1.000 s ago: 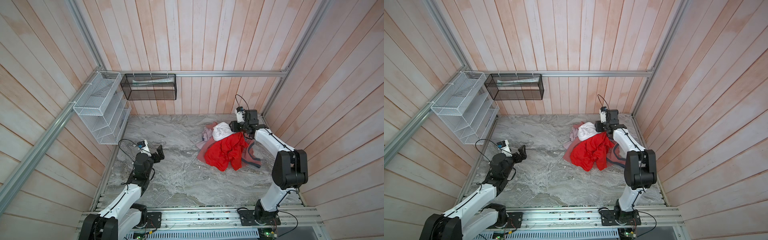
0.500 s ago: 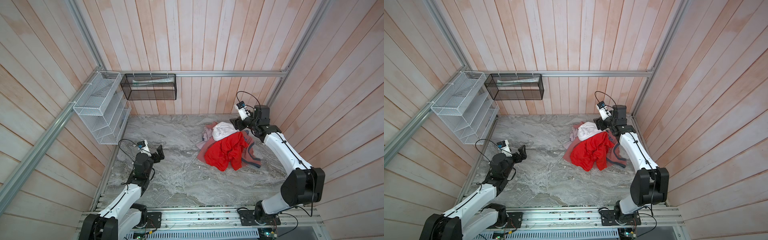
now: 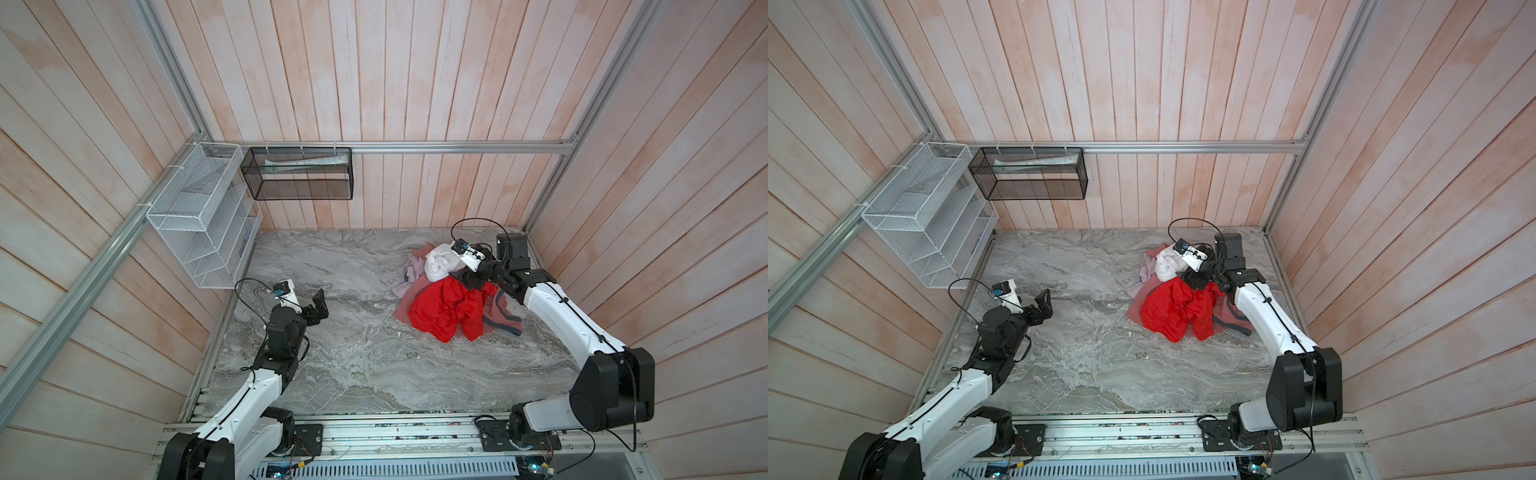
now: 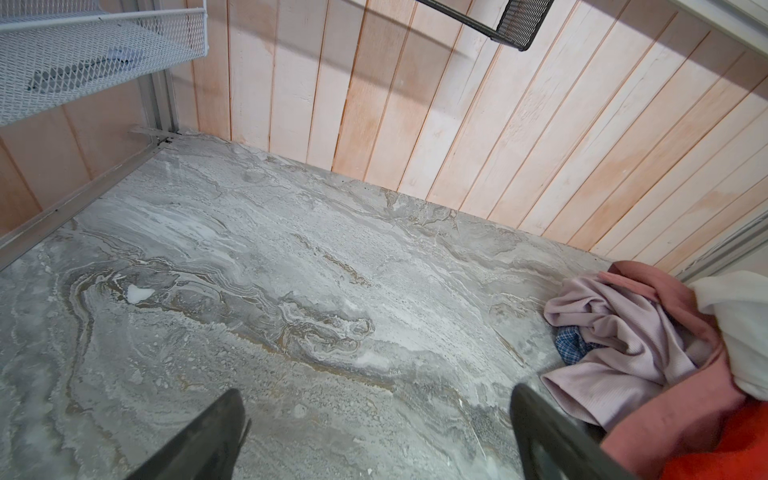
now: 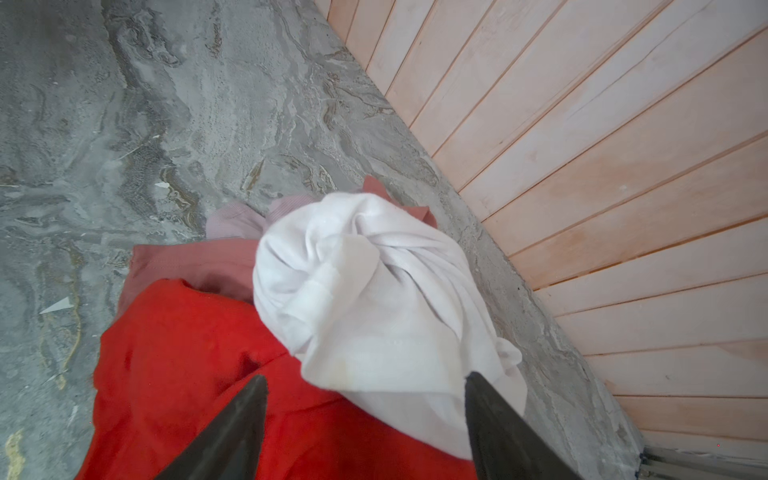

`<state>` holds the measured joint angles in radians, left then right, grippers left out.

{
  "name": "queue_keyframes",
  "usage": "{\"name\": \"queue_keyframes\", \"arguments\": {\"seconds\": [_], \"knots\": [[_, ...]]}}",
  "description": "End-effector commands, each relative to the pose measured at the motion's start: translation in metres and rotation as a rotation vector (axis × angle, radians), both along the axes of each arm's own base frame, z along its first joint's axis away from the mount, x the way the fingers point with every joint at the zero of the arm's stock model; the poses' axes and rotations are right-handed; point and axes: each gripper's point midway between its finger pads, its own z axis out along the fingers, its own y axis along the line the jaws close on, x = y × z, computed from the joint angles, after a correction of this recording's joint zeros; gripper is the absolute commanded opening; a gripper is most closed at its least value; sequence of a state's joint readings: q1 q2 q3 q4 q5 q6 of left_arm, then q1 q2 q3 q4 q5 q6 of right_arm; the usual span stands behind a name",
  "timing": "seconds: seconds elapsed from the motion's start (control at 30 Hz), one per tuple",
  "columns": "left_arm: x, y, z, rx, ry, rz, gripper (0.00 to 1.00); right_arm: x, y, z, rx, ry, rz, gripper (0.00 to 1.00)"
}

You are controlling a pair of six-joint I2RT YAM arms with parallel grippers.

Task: Pick out a specific cloth from the pile

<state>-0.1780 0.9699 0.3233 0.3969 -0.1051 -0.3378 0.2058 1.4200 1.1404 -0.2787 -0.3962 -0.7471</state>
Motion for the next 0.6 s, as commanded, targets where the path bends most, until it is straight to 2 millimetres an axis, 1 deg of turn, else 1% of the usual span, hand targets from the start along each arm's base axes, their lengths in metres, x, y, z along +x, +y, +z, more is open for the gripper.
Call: {"name": "queue_keyframes", "arguments": {"seconds": [0.0,0.1,0.17,0.23,0.37,0.4,0.5,0.57], "knots": [[-0.003,0.0,-0.003,-0.007,0.007,-0.001,1.0,-0.013,0.009,-0.003,-0.083,-0.019,0.054,0.76],[-0.004,0.0,-0.004,-0.009,0.008,-0.002,1.0,-0.011,0.018,-0.018,-0.183,-0.056,0.055,0.77],[-0.004,0.0,-0.003,-0.01,0.007,-0.003,1.0,0.0,0.02,-0.022,-0.206,-0.074,0.036,0.77],[-0.004,-0.001,-0.003,-0.011,0.005,-0.006,1.0,0.01,0.024,-0.03,-0.269,-0.1,0.036,0.78],[-0.006,-0.001,-0.003,-0.012,0.005,-0.006,1.0,0.023,0.032,-0.035,-0.304,-0.112,0.057,0.78],[-0.006,0.0,-0.003,-0.012,0.004,-0.004,1.0,0.029,0.032,-0.037,-0.317,-0.116,0.045,0.78],[-0.007,0.0,-0.002,-0.014,-0.001,-0.003,1.0,0.045,0.027,-0.052,-0.396,-0.106,0.028,0.78],[-0.007,0.001,-0.002,-0.015,-0.002,-0.001,1.0,0.057,0.023,-0.056,-0.425,-0.117,-0.011,0.75]]}}
